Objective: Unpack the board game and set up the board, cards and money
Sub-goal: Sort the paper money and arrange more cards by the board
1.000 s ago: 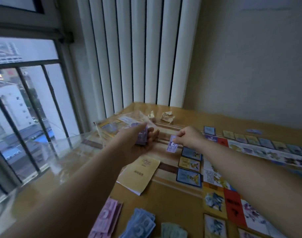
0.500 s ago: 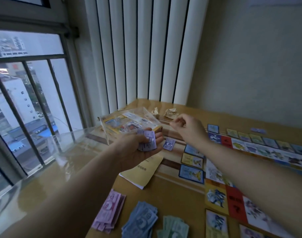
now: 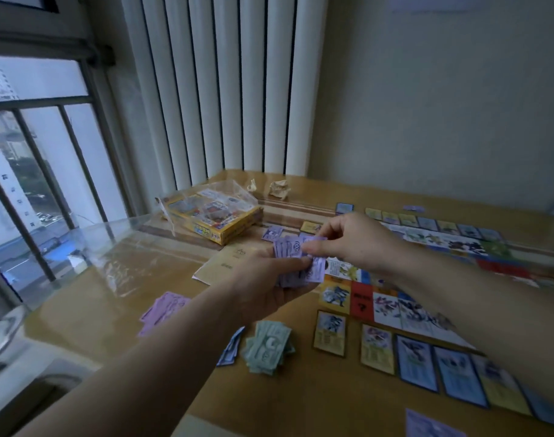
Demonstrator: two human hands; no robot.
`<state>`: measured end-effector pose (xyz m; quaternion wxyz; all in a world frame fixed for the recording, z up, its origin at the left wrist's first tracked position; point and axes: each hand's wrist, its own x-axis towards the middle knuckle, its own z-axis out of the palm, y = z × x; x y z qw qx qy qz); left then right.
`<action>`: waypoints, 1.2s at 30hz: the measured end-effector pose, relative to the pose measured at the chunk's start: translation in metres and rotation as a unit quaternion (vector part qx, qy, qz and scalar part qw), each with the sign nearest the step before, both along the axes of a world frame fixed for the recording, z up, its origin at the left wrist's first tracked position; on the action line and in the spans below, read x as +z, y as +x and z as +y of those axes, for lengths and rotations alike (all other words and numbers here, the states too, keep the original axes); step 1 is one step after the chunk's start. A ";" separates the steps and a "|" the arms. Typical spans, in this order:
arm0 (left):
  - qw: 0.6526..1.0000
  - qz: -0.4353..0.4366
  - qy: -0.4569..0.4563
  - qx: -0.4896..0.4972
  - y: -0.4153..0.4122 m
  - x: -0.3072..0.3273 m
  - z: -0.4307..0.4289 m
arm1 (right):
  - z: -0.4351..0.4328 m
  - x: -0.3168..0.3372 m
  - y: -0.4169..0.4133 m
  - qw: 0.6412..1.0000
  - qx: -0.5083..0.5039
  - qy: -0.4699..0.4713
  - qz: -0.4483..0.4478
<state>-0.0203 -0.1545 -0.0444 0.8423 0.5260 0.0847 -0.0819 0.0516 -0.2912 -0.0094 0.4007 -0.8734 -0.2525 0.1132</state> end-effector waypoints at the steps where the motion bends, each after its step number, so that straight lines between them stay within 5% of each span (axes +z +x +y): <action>1: 1.000 0.013 -0.016 0.003 -0.002 0.001 -0.004 | -0.004 -0.001 -0.001 1.000 -0.004 -0.007 -0.006; 13: 0.999 0.006 -0.024 0.042 -0.022 -0.003 0.010 | -0.027 -0.013 0.002 0.992 -0.071 0.088 0.058; 17: 0.996 0.015 -0.023 0.090 -0.033 -0.010 0.024 | -0.027 -0.012 -0.016 0.985 -0.017 0.121 0.120; 23: 0.990 0.051 -0.034 0.129 -0.050 -0.016 0.041 | -0.001 -0.024 -0.059 0.987 0.103 0.005 0.122; 27: 0.992 0.085 -0.040 0.085 -0.074 -0.027 0.032 | 0.010 -0.038 -0.077 0.980 0.129 0.034 0.146; 31: 0.993 0.092 -0.068 0.007 -0.087 -0.039 0.006 | 0.006 -0.038 -0.083 0.984 0.092 0.095 0.118; 36: 0.995 0.080 -0.059 -0.027 -0.084 -0.033 -0.021 | -0.005 -0.045 -0.093 0.996 0.072 0.043 0.002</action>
